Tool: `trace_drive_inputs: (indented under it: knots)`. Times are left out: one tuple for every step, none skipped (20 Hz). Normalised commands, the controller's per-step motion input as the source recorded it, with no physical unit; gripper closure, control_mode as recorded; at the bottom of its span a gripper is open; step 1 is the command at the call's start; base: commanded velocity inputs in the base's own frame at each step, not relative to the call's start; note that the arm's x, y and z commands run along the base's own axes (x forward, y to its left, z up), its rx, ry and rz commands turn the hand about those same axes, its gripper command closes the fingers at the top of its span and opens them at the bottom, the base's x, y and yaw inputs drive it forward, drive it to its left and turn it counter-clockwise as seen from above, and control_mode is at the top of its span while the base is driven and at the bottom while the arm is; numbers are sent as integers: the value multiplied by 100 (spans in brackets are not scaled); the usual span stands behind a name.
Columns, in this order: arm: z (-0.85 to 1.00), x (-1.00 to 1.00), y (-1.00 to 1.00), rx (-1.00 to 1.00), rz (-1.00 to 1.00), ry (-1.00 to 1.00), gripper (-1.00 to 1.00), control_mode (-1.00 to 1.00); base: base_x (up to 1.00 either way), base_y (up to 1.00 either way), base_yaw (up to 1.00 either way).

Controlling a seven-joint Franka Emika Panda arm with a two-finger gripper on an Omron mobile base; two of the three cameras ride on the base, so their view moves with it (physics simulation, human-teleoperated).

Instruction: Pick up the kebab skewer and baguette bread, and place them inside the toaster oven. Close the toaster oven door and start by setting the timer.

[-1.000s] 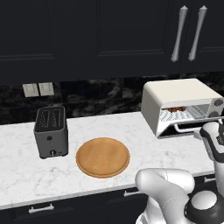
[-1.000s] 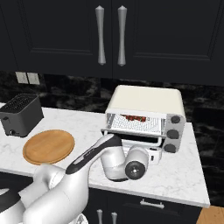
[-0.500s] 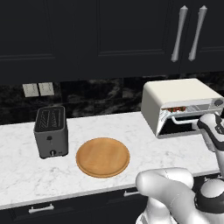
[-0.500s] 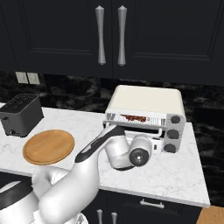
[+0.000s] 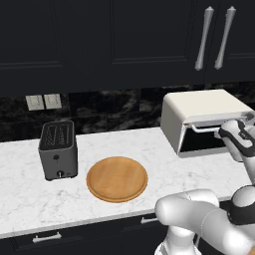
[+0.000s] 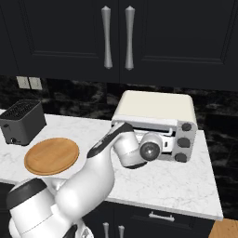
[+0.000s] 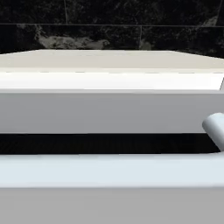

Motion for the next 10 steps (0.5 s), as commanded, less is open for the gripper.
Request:
trace_drive_inputs:
  knots:
    - [0,31,0,0,0,1,-100,-100,0,0,0]
    - [0,28,0,0,0,0,-100,-100,0,0,0]
    - [0,21,0,0,0,0,-100,-100,0,0,0]
    - [0,16,0,0,0,0,-100,-100,0,0,0]
    - [0,10,0,0,0,0,-100,-100,0,0,0]
    - [0,5,0,0,0,0,-100,-100,0,0,0]
    - [-1,3,0,0,0,0,-100,-100,0,0,0]
    - [-4,0,0,0,0,0,-100,-100,0,0,0]
    - [-9,0,0,0,0,0,-100,-100,0,0,0]
    - [-9,4,0,0,0,0,-100,-100,0,0,0]
